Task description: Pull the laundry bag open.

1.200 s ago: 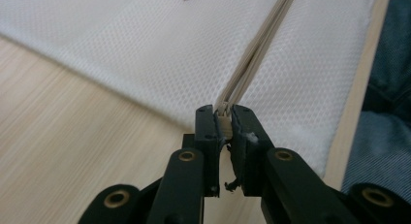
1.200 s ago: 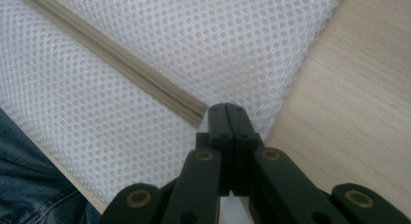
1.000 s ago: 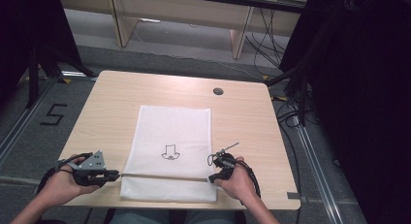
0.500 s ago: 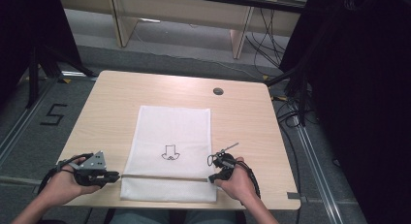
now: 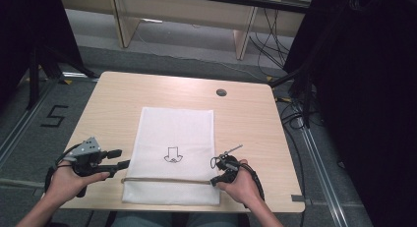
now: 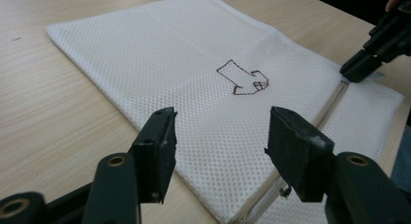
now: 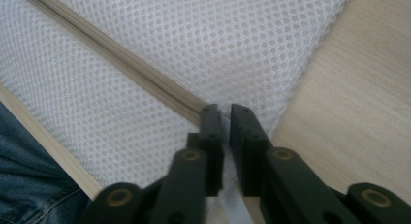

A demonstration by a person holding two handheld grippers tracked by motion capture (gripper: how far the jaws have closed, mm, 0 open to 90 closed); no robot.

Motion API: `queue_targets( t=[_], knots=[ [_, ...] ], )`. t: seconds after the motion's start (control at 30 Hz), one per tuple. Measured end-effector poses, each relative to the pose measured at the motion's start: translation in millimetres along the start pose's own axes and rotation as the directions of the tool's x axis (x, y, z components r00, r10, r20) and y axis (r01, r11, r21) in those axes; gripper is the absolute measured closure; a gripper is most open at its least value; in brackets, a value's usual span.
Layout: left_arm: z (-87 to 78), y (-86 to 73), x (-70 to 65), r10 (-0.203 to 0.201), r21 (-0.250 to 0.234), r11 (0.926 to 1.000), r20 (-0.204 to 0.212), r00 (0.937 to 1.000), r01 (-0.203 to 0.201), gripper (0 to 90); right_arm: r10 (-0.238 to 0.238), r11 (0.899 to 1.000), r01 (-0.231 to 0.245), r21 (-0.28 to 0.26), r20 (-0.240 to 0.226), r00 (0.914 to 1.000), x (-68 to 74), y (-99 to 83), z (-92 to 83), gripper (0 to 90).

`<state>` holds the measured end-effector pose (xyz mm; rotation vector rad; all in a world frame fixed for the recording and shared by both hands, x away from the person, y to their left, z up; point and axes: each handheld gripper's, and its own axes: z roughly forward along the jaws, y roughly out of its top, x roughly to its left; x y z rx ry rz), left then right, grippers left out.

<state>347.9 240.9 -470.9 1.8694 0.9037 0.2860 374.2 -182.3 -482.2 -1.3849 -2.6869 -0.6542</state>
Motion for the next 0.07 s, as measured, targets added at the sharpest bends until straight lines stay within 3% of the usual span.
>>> queue_targets(
  t=[0.03, 0.07],
  knots=[
    [1.2, -1.0, 0.8, -0.003, 0.003, 1.0, -0.008, 1.0, 0.003, 42.7, -0.009, 1.0, 0.009, -0.001, -0.015, 0.9998, 0.6, 0.2, -0.3, 78.3],
    [2.4, -2.8, 2.0, -0.008, 0.006, 1.0, -0.008, 0.9999, 0.008, 42.3, -0.02, 1.0, 0.02, 0.003, 0.001, 0.9998, 3.0, -0.1, -1.0, 77.9]
  ],
)
